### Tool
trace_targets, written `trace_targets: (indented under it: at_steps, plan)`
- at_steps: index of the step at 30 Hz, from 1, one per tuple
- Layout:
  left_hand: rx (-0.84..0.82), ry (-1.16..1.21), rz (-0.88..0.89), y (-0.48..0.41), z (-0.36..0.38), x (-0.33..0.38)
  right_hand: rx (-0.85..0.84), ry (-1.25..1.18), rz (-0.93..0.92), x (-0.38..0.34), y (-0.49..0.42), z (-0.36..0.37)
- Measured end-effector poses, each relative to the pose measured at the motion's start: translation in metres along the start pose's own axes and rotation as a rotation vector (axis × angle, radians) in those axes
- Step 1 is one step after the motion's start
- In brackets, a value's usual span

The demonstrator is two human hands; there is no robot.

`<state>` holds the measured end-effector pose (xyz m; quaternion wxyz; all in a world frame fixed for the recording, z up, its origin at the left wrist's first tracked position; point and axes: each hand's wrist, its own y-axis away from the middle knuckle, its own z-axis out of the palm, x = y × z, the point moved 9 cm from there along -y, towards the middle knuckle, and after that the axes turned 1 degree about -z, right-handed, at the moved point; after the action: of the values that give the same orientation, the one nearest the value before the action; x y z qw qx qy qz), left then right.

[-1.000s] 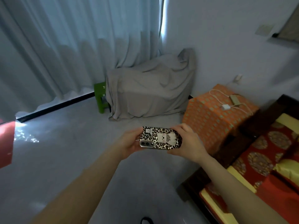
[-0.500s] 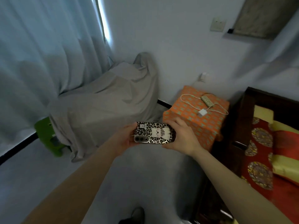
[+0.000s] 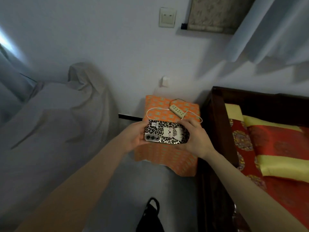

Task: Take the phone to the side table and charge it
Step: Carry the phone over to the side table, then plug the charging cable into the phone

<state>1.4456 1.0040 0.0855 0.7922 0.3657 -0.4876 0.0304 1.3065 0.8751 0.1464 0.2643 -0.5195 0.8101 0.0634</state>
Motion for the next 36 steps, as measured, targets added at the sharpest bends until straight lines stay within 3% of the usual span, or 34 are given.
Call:
trace_targets:
  at_steps: [6,14,22,28,36]
  plan:
    - [-0.004,-0.039,0.026,-0.115,-0.001,0.056,0.027,0.08,0.071,0.058,-0.1,0.003]
    - [-0.029,0.042,-0.061,-0.26,-0.019,0.086,-0.065,0.133,0.12,0.139,-0.22,0.037]
    - [-0.017,0.043,-0.147,-0.389,-0.029,0.075,-0.151,0.153,0.215,0.226,-0.286,0.087]
    - [-0.036,0.029,-0.088,-0.467,-0.046,0.065,-0.139,0.055,0.231,0.273,-0.323,0.132]
    - [-0.036,0.06,-0.076,-0.512,-0.095,0.031,-0.185,0.007,0.177,0.293,-0.35,0.203]
